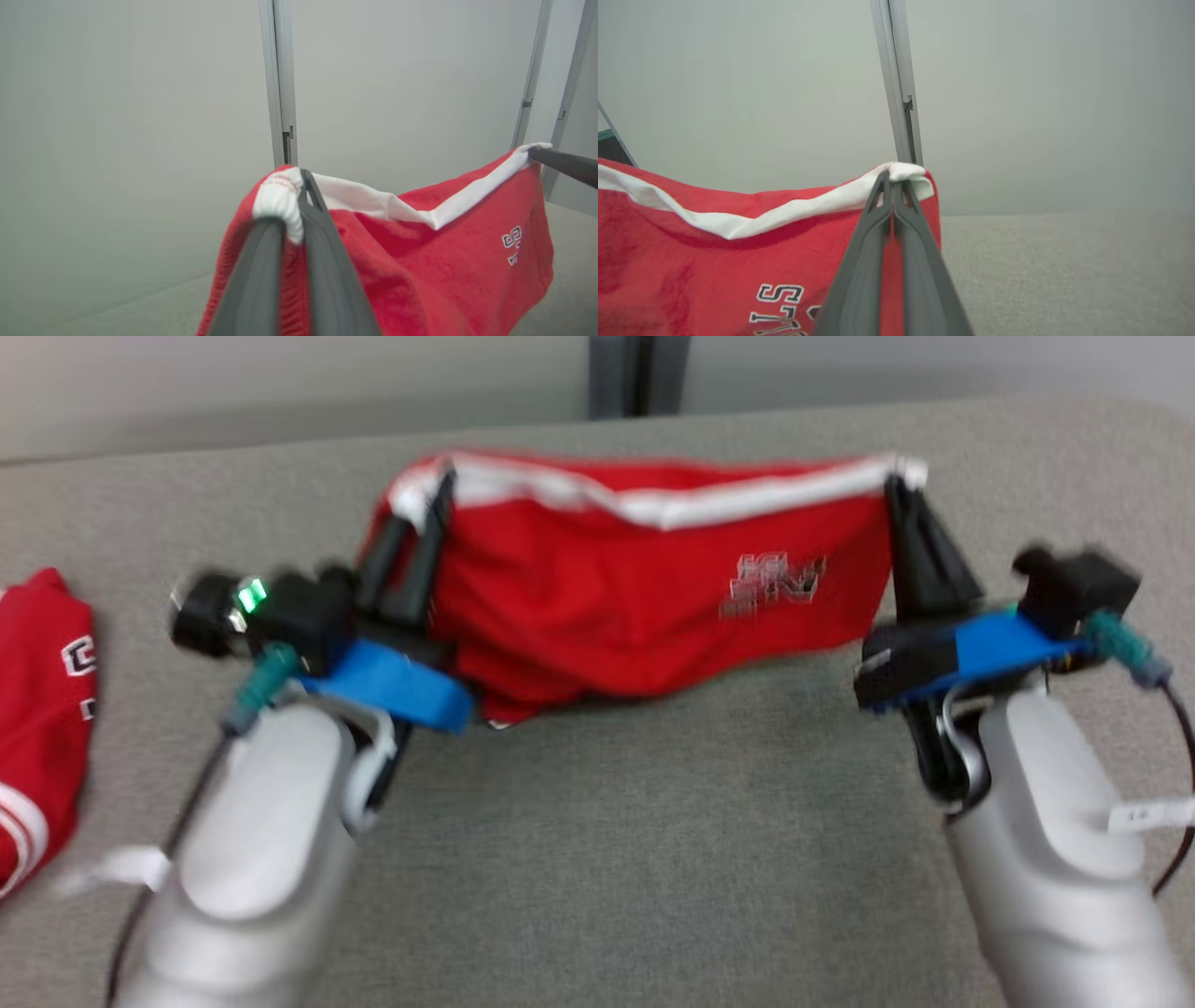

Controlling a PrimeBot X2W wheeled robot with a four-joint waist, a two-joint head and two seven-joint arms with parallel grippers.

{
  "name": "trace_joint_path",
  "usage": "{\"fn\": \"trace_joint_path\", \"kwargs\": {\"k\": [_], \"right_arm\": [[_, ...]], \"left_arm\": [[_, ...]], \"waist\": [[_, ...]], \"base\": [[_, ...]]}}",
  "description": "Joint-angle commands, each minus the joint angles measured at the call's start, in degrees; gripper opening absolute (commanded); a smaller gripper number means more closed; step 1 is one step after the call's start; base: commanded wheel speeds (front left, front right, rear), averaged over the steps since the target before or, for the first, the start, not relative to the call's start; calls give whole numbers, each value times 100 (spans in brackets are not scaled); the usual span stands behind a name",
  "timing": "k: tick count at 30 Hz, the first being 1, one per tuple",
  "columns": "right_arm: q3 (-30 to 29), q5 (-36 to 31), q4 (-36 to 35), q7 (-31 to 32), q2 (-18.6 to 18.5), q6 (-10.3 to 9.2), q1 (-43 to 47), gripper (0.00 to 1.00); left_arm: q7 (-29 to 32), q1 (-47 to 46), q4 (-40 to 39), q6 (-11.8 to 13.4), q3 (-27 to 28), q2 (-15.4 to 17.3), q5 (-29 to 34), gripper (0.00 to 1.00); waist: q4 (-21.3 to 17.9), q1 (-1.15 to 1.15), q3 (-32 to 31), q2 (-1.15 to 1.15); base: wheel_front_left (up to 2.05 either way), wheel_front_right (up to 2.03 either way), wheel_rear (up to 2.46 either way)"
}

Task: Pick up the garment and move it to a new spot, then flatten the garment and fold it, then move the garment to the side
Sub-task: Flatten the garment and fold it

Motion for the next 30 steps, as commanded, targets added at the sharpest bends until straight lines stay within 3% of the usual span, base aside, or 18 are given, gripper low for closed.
{"fn": "trace_joint_path", "kwargs": {"k": [1, 11, 20, 25, 30], "right_arm": [[65, 82, 128, -20, -78, 1, -640, 0], [-151, 545, 1066, 22, -215, 1, -3609, 0], [-314, 753, 1882, -1, -462, 1, -5412, 0], [-56, 793, 2087, -14, -573, 1, -5663, 0], [169, 917, 1906, -17, -571, 1, -5032, 0]], "left_arm": [[42, -672, 37, -40, 15, 152, -27, 0], [308, -3544, 459, -49, -145, 497, -304, 0], [170, -5339, 1237, -50, -431, 432, -658, 0], [46, -5649, 1555, -40, -643, 326, -921, 0], [-16, -5098, 1686, -34, -876, 362, -1143, 0]], "waist": [[-31, 0, 276, 0], [-209, 0, 1396, 0], [-237, 0, 1713, 0], [-210, 0, 1767, 0], [-171, 0, 1768, 0]], "base": [[0, 0, 0], [0, 0, 0], [0, 0, 0], [0, 0, 0], [0, 0, 0]]}}
